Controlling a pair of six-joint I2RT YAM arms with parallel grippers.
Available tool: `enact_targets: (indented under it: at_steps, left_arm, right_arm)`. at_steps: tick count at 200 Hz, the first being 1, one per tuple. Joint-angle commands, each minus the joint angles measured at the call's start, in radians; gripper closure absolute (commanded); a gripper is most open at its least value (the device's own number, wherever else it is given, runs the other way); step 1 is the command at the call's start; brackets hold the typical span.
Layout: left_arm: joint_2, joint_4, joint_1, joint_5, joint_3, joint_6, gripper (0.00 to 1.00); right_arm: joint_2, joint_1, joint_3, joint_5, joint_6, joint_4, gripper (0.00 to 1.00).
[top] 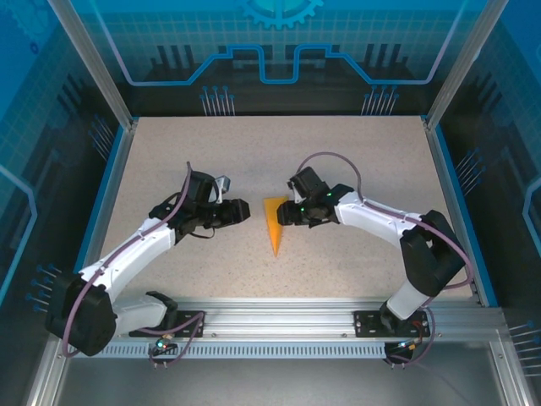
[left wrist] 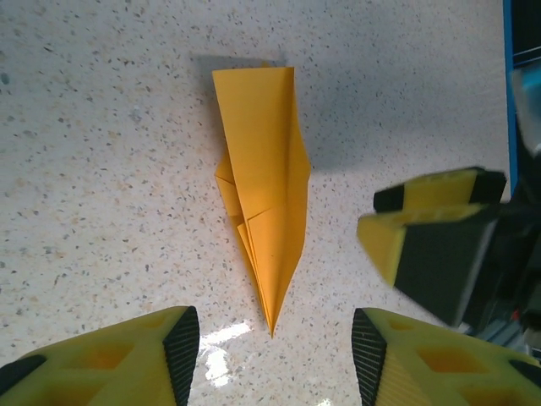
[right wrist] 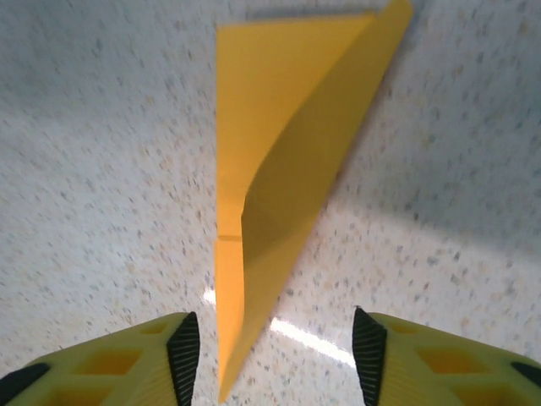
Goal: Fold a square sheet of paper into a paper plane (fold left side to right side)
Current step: Fold the wing for the fifth time at the center of the table, then turn over the paper plane at the center of the table.
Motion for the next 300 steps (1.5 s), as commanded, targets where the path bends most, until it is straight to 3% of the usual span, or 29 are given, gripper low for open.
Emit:
enact_targets:
  at_steps: [1,44,101,133,192,239,300]
  left_arm:
    - [-0.008,-0.032,0.009,-0.034,0.023,0.024,0.45]
    - [-0.013,-0.036,0.009,-0.035,0.015,0.024,0.44]
    - [-0.013,-0.059,0.009,-0.066,0.03,0.037,0.43]
    - [-0.031,-0.076,0.009,-0.109,0.042,0.044,0.43]
    - [-0.098,-0.076,0.009,-0.181,0.037,0.035,0.39]
    - [-0.099,-0.086,0.009,-0.167,0.039,0.031,0.37]
    - [-0.103,-0.092,0.009,-0.172,0.052,0.035,0.34]
  right_arm:
    - [0.067,0.047,0.049,0.074,0.001,-0.089,0.45]
    - [0.179,0.085,0.108,0.073,0.009,-0.088,0.47]
    - [0.137,0.096,0.143,0.034,-0.017,-0.1,1.0]
    - [0.026,0.094,0.099,-0.067,-0.011,-0.054,1.0]
    - [-0.061,0.013,-0.188,-0.271,0.106,0.28,1.0]
    - [0.024,-0.084,-0.389,-0.28,0.133,0.485,1.0]
    - [-0.067,-0.11,-0.422,-0.197,0.073,0.367,0.81]
